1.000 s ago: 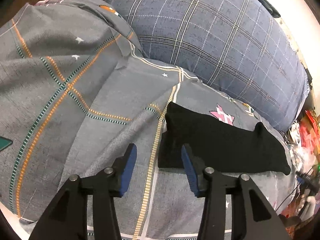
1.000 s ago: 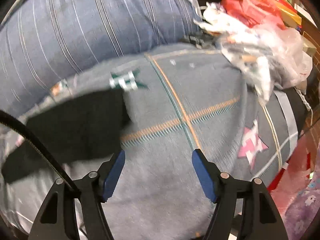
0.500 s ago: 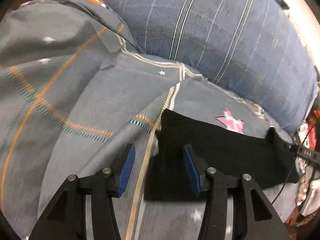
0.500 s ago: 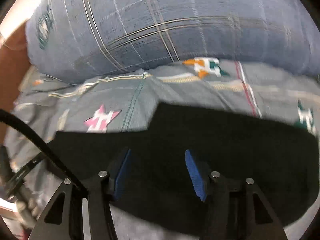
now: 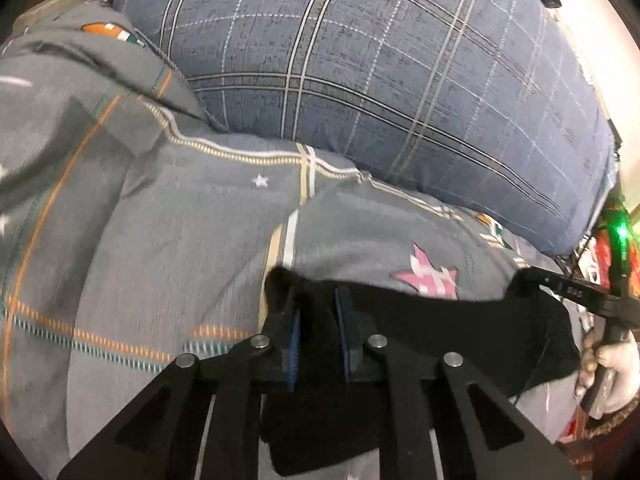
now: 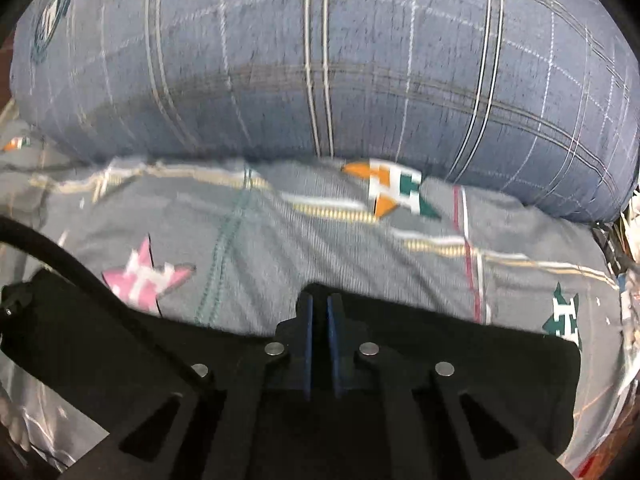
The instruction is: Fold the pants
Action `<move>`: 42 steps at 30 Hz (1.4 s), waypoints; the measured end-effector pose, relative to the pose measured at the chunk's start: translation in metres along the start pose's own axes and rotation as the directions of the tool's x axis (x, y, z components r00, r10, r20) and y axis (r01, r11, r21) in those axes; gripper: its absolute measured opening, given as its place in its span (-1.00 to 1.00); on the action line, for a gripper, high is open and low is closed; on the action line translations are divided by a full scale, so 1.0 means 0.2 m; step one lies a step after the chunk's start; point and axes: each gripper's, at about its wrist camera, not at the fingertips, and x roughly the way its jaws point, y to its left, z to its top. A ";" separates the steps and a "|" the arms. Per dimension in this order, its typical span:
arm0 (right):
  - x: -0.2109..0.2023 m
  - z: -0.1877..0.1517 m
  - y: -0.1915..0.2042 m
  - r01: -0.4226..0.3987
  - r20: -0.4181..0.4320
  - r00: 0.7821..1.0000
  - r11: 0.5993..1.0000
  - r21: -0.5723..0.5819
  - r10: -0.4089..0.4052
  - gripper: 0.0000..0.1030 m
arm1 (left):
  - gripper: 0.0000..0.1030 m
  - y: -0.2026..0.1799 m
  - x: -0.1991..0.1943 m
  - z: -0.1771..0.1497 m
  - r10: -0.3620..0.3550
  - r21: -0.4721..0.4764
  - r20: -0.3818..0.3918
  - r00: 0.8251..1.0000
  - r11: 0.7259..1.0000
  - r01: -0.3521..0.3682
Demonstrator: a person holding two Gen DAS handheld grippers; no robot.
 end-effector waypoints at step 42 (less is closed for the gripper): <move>0.14 -0.20 1.65 -0.139 -0.188 0.981 0.859 -0.493 0.051 -0.09 | -0.02 0.80 -0.39 -0.16 -0.052 -0.471 0.292 0.955 0.862 0.190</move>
